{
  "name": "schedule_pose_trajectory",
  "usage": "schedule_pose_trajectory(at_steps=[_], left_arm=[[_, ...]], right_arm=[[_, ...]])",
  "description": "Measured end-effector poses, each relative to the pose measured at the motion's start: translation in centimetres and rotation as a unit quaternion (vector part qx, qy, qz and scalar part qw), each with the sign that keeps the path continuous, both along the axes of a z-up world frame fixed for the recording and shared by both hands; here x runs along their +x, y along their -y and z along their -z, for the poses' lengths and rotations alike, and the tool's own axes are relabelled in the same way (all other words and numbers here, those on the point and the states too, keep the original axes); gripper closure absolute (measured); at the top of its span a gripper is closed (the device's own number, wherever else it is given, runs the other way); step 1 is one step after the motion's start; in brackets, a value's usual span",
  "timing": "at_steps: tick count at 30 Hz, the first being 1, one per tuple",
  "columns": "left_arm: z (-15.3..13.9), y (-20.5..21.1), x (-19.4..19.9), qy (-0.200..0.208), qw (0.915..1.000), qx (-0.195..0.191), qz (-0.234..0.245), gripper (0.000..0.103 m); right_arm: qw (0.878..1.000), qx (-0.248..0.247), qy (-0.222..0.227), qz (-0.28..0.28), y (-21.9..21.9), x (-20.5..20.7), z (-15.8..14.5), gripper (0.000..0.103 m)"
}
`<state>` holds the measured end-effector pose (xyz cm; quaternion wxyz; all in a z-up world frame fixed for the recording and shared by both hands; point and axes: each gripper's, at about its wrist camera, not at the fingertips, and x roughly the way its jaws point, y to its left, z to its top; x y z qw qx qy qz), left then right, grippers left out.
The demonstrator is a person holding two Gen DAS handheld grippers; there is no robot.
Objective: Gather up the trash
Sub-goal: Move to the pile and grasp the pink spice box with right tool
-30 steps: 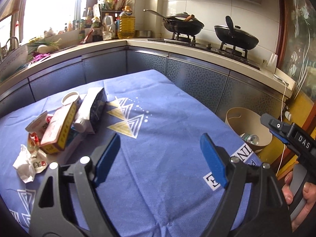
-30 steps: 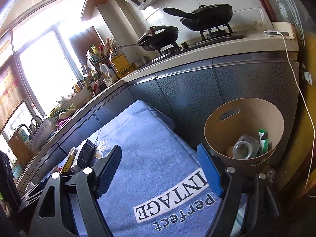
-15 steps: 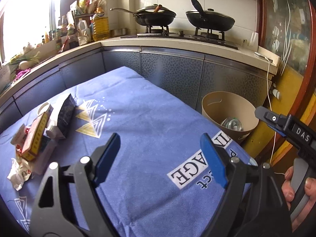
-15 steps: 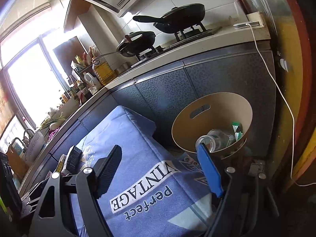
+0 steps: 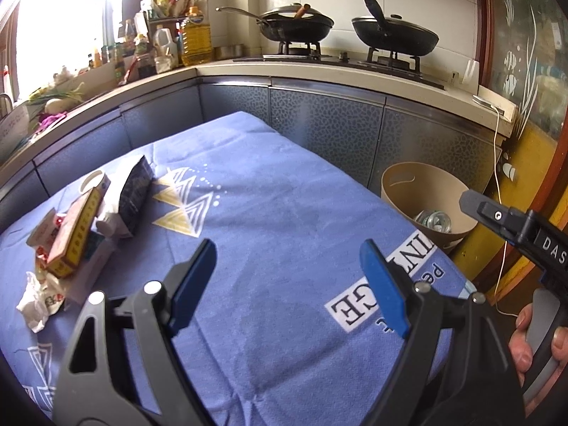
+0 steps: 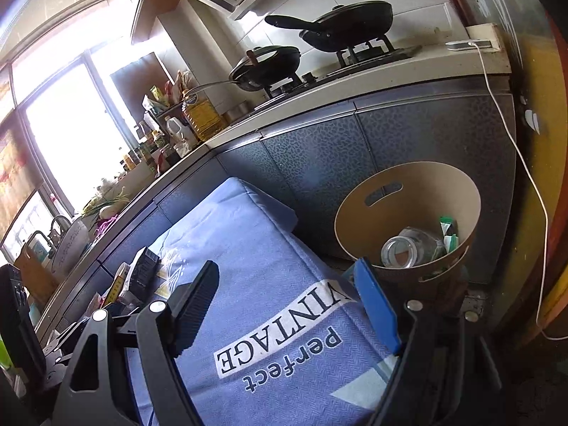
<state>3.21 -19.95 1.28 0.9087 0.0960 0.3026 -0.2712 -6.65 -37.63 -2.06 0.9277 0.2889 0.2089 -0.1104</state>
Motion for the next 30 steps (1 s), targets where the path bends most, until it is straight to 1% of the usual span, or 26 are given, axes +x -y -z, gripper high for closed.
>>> schedule_pose_trajectory(at_steps=[6, 10, 13, 15, 18, 20, 23, 25, 28, 30], left_arm=[[0.5, -3.0, 1.0, -0.007, 0.9995, -0.012, -0.03, 0.023], [0.8, -6.4, 1.2, -0.002, 0.9983, -0.019, -0.055, 0.023], [1.2, -9.7, 1.1, 0.004, 0.9964, -0.017, -0.083, 0.023], [1.6, -12.0, 1.1, 0.008, 0.994, -0.011, -0.108, 0.023], [2.2, -15.9, 1.0, 0.012, 0.9884, 0.001, -0.151, 0.023], [2.6, -18.4, 1.2, 0.016, 0.9827, 0.015, -0.184, 0.023], [3.2, -21.7, 1.8, 0.03, 0.9702, 0.048, -0.235, 0.015], [3.5, -23.4, 2.5, 0.038, 0.9619, 0.068, -0.262, 0.015], [3.4, -24.7, 3.4, 0.053, 0.9545, 0.085, -0.281, 0.015], [3.4, -24.7, 3.8, 0.067, 0.9525, 0.103, -0.279, 0.016]], right_arm=[[0.999, -0.019, -0.003, -0.046, -2.7, 2.2, -0.5, 0.026], [0.996, -0.023, -0.008, -0.088, -5.0, 4.2, -0.6, 0.027], [0.991, -0.018, -0.016, -0.132, -7.3, 6.2, -0.4, 0.032], [0.985, -0.003, -0.026, -0.17, -8.9, 7.8, 0.0, 0.038], [0.972, 0.019, -0.044, -0.229, -11.7, 10.2, 0.5, 0.043], [0.961, 0.038, -0.053, -0.269, -13.8, 12.0, 0.5, 0.044], [0.939, 0.089, -0.072, -0.324, -16.5, 15.2, 0.7, 0.044], [0.926, 0.119, -0.082, -0.348, -18.2, 17.4, 0.7, 0.044], [0.907, 0.162, -0.096, -0.377, -20.2, 20.2, 0.7, 0.044], [0.896, 0.191, -0.108, -0.386, -21.2, 21.9, 1.0, 0.044]])
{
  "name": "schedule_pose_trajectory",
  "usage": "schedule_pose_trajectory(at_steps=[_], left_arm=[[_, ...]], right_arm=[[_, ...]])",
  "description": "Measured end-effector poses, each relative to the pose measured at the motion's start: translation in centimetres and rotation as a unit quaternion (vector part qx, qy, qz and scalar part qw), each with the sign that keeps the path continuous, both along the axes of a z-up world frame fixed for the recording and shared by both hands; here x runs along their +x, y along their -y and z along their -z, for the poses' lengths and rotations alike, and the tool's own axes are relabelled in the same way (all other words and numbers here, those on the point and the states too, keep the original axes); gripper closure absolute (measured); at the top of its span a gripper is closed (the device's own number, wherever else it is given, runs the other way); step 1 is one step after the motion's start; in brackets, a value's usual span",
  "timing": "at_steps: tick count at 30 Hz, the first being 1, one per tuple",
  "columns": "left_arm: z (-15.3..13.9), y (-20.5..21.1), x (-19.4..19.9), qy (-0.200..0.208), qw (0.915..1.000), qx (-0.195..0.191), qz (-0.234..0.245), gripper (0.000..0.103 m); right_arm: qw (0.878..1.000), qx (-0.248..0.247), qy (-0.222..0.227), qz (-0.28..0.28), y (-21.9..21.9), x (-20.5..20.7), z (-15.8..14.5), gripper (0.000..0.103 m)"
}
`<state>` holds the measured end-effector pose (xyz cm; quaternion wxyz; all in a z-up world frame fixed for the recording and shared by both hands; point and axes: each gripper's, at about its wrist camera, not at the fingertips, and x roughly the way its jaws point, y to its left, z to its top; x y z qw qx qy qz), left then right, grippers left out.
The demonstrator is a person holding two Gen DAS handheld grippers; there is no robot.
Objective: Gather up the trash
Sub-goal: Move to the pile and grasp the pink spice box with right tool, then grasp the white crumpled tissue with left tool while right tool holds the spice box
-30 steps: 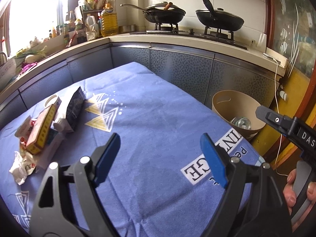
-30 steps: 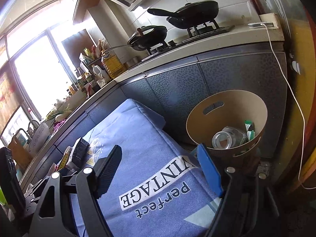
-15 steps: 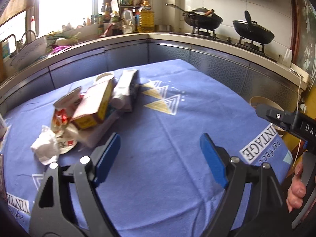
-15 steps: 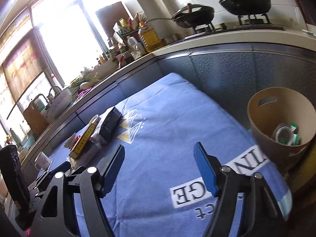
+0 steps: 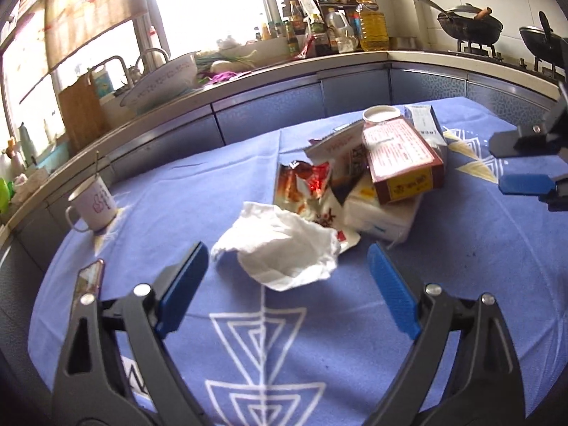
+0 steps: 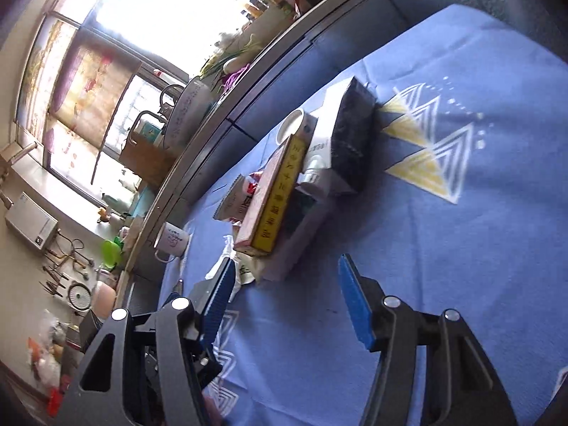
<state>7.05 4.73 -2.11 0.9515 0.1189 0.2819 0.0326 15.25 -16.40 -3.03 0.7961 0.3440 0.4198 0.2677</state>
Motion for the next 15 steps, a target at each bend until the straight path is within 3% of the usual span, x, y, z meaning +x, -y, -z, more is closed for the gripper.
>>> schedule_pose_trajectory(at_steps=[3, 5, 7, 8, 9, 10, 11, 12, 15], left_arm=[[0.4, 0.9, 0.6, 0.007, 0.9989, 0.044, 0.013, 0.029], [0.9, 1.7, 1.2, 0.002, 0.9974, 0.07, 0.019, 0.031], [1.5, 2.1, 1.9, -0.007, 0.9965, 0.08, 0.025, 0.032], [1.8, 2.1, 2.1, -0.014, 0.9964, 0.079, 0.029, 0.041], [2.2, 2.1, 2.5, -0.024, 0.9963, 0.075, 0.033, 0.057], [2.6, 1.9, 2.9, -0.041, 0.996, 0.071, 0.035, 0.068], [2.9, 1.7, 3.4, -0.054, 0.9959, 0.062, 0.036, 0.097], [2.7, 1.1, 3.6, -0.06, 0.9967, 0.044, 0.034, 0.102], [2.0, -1.4, 3.3, -0.071, 0.9961, -0.041, 0.034, 0.102]], right_arm=[[0.999, 0.026, -0.03, -0.008, -1.1, 2.1, 0.6, 0.044], [0.998, 0.039, -0.041, -0.013, -1.7, 3.2, 0.8, 0.044], [0.998, 0.047, -0.048, -0.014, -2.1, 4.1, 0.9, 0.044], [0.997, 0.052, -0.05, -0.019, -2.4, 4.5, 1.0, 0.049], [0.997, 0.053, -0.051, -0.026, -2.8, 4.9, 1.1, 0.065], [0.997, 0.051, -0.053, -0.032, -3.0, 5.2, 1.2, 0.074], [0.997, 0.053, -0.053, -0.034, -3.0, 5.1, 1.3, 0.076], [0.996, 0.058, -0.05, -0.034, -2.8, 4.9, 1.2, 0.077], [0.997, 0.054, -0.026, -0.04, -1.7, 3.1, 0.5, 0.079]])
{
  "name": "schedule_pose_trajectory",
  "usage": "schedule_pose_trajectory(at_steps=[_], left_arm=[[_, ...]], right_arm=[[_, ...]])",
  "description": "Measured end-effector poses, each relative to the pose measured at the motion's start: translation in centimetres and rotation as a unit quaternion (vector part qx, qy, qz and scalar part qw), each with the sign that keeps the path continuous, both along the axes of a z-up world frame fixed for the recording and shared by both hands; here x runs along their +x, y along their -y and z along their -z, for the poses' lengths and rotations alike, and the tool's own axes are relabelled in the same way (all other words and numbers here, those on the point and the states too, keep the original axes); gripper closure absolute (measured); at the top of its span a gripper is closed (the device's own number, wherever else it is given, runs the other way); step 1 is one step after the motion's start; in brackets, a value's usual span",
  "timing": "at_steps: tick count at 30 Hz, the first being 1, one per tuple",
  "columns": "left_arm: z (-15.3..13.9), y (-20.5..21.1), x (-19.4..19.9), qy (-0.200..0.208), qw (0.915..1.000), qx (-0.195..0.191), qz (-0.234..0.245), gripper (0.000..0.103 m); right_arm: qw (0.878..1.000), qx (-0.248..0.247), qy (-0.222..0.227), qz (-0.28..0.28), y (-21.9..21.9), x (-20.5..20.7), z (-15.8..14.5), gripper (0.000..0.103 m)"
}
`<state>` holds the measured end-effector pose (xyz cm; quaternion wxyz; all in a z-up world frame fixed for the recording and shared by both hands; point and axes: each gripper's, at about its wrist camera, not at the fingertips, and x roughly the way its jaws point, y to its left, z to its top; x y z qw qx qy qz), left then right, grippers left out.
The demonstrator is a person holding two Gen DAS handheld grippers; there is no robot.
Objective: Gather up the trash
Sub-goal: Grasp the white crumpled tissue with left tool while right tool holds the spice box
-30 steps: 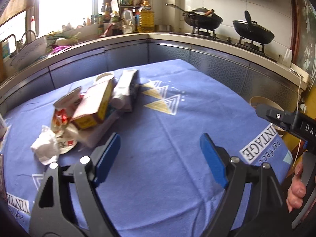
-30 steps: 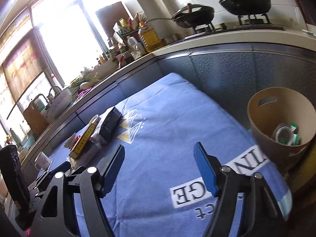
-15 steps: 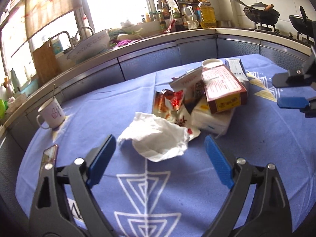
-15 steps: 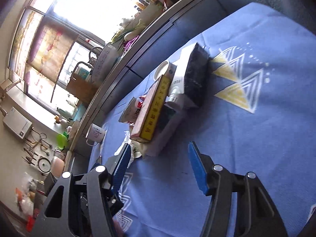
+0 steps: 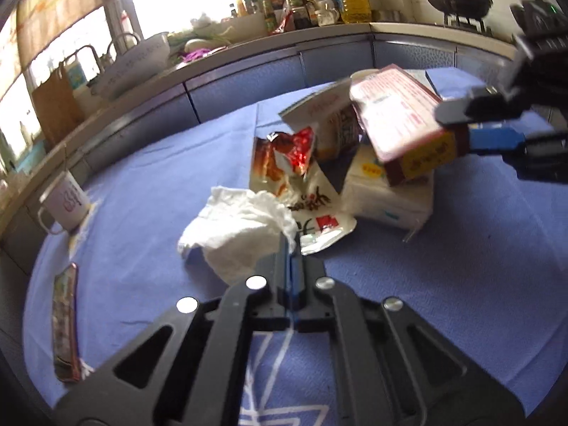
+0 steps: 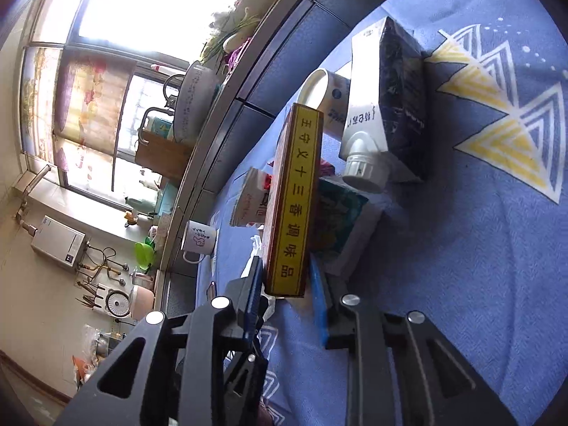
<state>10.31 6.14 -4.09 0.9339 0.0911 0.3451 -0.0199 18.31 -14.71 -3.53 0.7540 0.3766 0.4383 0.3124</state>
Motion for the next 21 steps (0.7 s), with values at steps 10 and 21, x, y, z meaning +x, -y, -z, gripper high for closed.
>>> schedule_pose_trajectory(at_steps=[10, 21], left_arm=[[-1.6, -3.0, -5.3, -0.046, 0.9712, -0.218, 0.084, 0.102], [-0.1, 4.5, -7.4, -0.053, 0.9902, -0.087, 0.095, 0.043]], right_arm=[[0.998, -0.046, 0.036, 0.024, 9.2, -10.4, 1.1, 0.081], [0.993, -0.104, 0.034, 0.043, 10.5, -13.3, 2.5, 0.07]])
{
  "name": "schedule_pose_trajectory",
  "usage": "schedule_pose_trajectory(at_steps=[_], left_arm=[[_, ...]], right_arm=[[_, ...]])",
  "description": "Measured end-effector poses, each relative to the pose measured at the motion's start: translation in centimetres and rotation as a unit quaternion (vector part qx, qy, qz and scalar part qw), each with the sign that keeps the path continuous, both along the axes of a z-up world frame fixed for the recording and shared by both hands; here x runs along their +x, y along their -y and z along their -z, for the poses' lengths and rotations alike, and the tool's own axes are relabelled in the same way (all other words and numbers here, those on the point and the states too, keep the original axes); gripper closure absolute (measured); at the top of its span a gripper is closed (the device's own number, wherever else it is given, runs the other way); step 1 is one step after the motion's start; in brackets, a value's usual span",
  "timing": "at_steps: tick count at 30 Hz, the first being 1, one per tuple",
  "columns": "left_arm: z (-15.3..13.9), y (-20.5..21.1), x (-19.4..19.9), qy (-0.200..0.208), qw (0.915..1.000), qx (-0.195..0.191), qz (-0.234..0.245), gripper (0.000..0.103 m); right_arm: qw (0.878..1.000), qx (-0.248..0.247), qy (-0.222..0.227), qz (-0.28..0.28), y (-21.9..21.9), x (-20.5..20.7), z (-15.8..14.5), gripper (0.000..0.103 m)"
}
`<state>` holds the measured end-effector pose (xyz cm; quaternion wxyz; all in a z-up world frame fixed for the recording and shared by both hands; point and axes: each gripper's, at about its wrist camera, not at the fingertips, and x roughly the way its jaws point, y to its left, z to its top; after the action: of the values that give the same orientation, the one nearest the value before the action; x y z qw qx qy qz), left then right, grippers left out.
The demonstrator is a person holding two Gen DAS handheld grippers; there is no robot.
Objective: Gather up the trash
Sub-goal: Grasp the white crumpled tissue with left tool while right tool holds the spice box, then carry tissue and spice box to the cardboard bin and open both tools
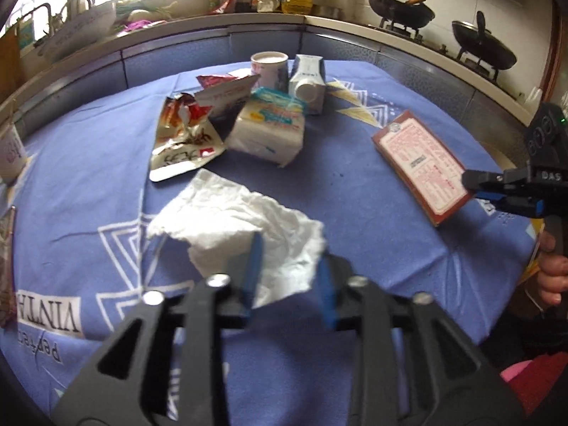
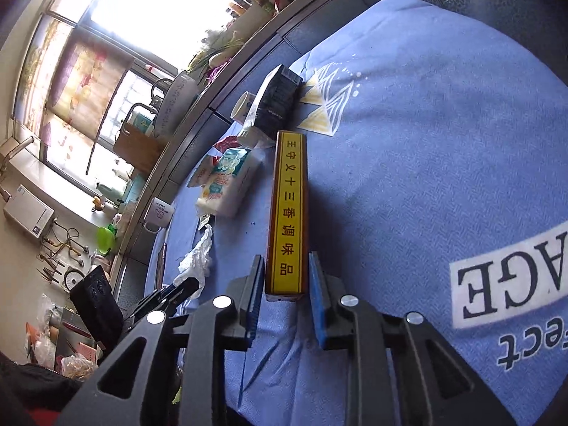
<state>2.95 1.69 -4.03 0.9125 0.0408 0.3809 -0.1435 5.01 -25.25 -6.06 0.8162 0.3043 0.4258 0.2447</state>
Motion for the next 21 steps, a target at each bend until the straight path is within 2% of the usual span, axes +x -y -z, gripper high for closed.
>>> schedule_pose_trajectory(at_steps=[1, 2, 4, 5, 6, 7, 8, 11, 13, 15, 18, 21], left_arm=[[-0.1, 0.0, -0.1, 0.018, 0.9997, 0.016, -0.01, 0.036], [-0.1, -0.3, -0.3, 0.033, 0.9989, 0.03, -0.016, 0.035], [0.0, 0.2, 0.0, 0.041, 0.9974, 0.056, -0.016, 0.036], [0.1, 0.3, 0.3, 0.04, 0.9973, 0.06, -0.014, 0.045], [0.3, 0.2, 0.6, 0.032, 0.9978, 0.057, -0.008, 0.066], [0.6, 0.2, 1.0, 0.016, 0.9985, 0.052, -0.003, 0.078], [0.8, 0.1, 1.3, 0.003, 0.999, 0.046, -0.001, 0.1], [0.4, -0.6, 1.3, -0.022, 0.9996, -0.013, 0.009, 0.101], [-0.6, -1.0, 1.0, -0.028, 0.9973, -0.063, 0.026, 0.101], [-1.6, -0.6, 0.8, -0.028, 0.9942, -0.094, 0.044, 0.102], [-3.5, 1.0, 0.9, -0.021, 0.9886, -0.128, 0.077, 0.102], [-5.2, 4.8, 2.2, -0.018, 0.9832, -0.136, 0.121, 0.102]], right_arm=[[1.0, -0.003, 0.0, -0.002, -0.3, 0.0, 0.0, 0.066], [1.0, -0.007, 0.001, -0.003, -0.6, 0.1, 0.0, 0.057], [1.0, -0.02, 0.006, -0.004, -1.1, 0.5, 0.0, 0.053], [1.0, -0.027, 0.008, -0.004, -1.4, 0.7, -0.1, 0.053], [0.999, -0.031, 0.01, -0.006, -1.6, 0.7, -0.1, 0.058], [0.999, -0.032, 0.014, -0.011, -1.8, 0.7, -0.2, 0.066], [0.999, -0.035, 0.019, -0.016, -2.0, 0.6, -0.4, 0.078], [0.998, -0.044, 0.043, -0.019, -1.8, -0.4, -1.2, 0.081], [0.998, -0.034, 0.055, -0.017, -1.0, -1.0, -1.7, 0.081], [0.997, -0.032, 0.068, -0.006, 0.0, -1.6, -2.2, 0.081], [0.996, -0.03, 0.082, 0.024, 2.1, -2.4, -2.8, 0.081], [0.992, -0.034, 0.094, 0.073, 5.6, -3.5, -3.1, 0.081]])
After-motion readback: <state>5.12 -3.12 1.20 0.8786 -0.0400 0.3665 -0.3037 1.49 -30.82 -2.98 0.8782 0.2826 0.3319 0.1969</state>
